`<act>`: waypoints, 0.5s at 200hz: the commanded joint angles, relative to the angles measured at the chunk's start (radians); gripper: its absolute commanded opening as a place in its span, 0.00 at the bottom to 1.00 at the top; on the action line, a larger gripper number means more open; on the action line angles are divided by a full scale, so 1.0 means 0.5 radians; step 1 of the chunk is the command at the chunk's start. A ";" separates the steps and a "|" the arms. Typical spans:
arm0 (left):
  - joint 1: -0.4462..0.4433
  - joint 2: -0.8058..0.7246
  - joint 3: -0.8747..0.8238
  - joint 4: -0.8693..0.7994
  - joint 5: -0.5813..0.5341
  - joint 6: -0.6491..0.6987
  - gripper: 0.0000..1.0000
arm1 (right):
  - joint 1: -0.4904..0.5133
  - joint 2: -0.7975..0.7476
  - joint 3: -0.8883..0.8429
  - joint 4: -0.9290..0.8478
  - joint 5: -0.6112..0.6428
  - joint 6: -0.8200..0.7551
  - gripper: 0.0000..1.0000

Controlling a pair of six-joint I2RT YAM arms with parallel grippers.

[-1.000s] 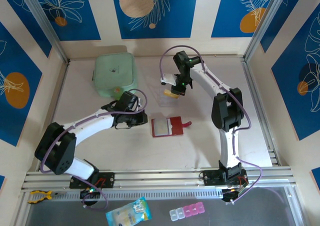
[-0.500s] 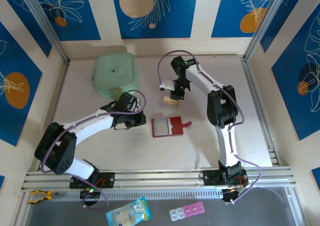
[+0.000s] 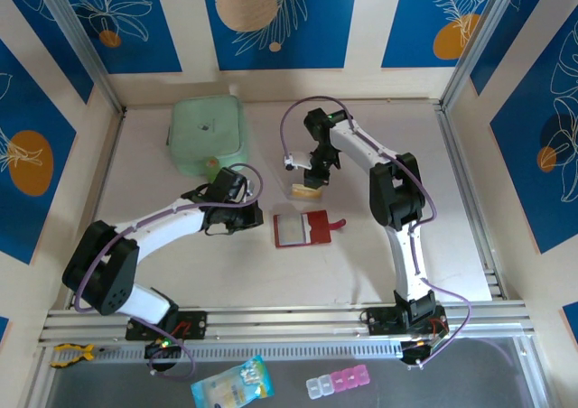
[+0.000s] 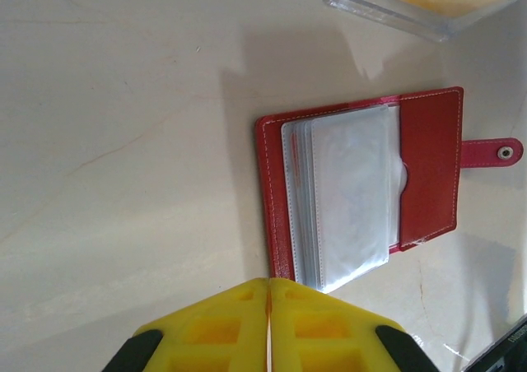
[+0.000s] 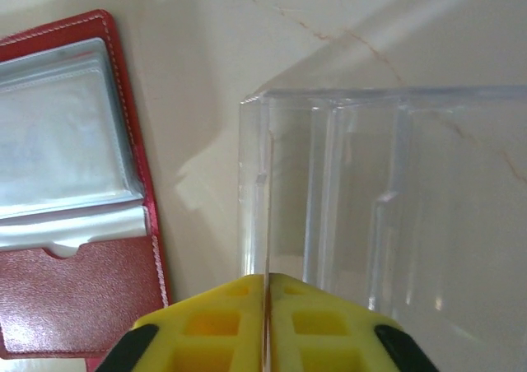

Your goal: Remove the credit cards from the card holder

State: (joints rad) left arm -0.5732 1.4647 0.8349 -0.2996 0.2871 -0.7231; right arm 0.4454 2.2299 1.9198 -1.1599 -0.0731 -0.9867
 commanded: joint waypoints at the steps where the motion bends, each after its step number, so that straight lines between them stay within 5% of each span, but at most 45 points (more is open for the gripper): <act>1: 0.019 -0.030 -0.027 0.009 0.034 0.023 0.10 | 0.015 0.028 -0.022 -0.057 -0.089 -0.005 0.15; 49: 0.020 -0.017 -0.002 0.038 0.051 0.004 0.10 | -0.001 -0.224 -0.063 0.079 -0.162 0.120 0.24; 100: 0.020 0.000 0.027 0.059 0.078 0.006 0.10 | -0.001 -0.529 -0.334 0.410 -0.080 0.509 0.21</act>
State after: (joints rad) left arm -0.5732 1.4647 0.8345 -0.2890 0.2916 -0.7238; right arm 0.4458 2.0544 1.8099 -1.0401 -0.0971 -0.8658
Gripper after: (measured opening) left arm 0.099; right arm 0.234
